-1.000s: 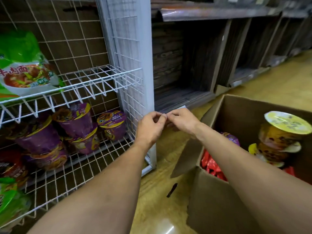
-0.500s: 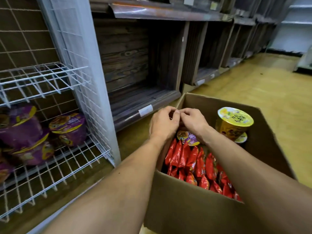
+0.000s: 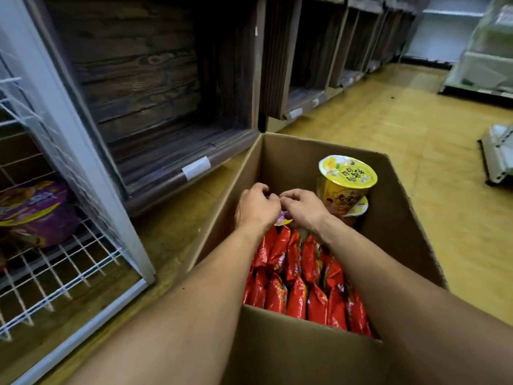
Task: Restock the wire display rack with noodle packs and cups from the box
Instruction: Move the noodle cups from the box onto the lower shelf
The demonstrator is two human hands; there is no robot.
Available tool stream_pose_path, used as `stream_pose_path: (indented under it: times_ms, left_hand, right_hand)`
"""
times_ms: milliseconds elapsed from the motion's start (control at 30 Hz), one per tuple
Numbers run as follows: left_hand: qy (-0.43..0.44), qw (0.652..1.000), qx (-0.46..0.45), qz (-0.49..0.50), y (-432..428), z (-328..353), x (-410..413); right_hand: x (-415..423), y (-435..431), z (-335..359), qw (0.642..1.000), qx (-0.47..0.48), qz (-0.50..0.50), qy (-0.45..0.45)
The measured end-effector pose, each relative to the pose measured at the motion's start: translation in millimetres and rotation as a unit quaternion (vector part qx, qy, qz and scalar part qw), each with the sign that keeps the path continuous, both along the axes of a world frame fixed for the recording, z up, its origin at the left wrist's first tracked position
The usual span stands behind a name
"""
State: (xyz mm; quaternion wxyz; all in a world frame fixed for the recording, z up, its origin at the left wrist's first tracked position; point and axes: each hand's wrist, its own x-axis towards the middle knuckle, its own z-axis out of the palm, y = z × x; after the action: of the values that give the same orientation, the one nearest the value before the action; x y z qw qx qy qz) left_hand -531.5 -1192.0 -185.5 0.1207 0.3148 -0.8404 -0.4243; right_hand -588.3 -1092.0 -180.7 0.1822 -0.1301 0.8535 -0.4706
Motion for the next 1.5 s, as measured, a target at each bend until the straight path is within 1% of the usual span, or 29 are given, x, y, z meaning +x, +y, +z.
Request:
stream_pose_path:
  times_ms: [133,233,333,567,700,800,900,1033,1133,1367,1500]
  left_hand:
    - [-0.058,0.996,0.07,0.017,-2.7,-25.3,-12.8]
    - [-0.086,0.992,0.09,0.02,-6.6,-37.9,-21.2]
    - [-0.099,0.992,0.079,0.027,-11.7,-43.3,-31.3]
    - [-0.149,0.988,0.028,-0.016,-13.2,-68.7,-65.4]
    - [-0.157,0.987,0.001,-0.024,-22.7,-91.3,-82.7]
    - [-0.162,0.985,-0.02,-0.048,-28.8,-109.4,-94.1]
    - [-0.175,0.983,-0.002,-0.063,-33.4,-121.7,-104.7]
    - [-0.201,0.976,0.039,-0.075,-38.2,-134.3,-107.2]
    - [-0.194,0.975,0.071,-0.077,-39.9,-139.7,-108.1]
    - [-0.165,0.978,0.106,-0.068,-40.5,-151.4,-107.1]
    - [-0.099,0.988,0.115,-0.036,-39.5,-142.6,-104.3]
  right_hand:
    - [-10.3,7.2,-20.7,0.999,0.018,-0.023,-0.031]
    - [-22.2,6.0,-41.7,0.998,0.019,-0.034,-0.059]
    - [-34.5,-2.0,-54.7,0.996,0.02,-0.051,-0.071]
    - [-65.0,-7.7,-89.1,0.992,0.026,-0.085,-0.085]
    - [-73.3,-0.5,-115.8,0.99,0.034,-0.093,-0.102]
    - [-78.7,-4.2,-128.1,0.991,0.04,-0.097,-0.085]
    - [-82.7,-14.0,-133.9,0.992,0.044,-0.092,-0.08]
    - [-85.7,-23.6,-144.1,0.993,0.051,-0.05,-0.092]
    - [-83.7,-24.8,-151.3,0.992,0.035,-0.048,-0.113]
    - [-80.8,-28.4,-154.4,0.989,0.001,-0.065,-0.133]
    - [-79.6,-28.0,-150.4,0.989,-0.01,-0.091,-0.118]
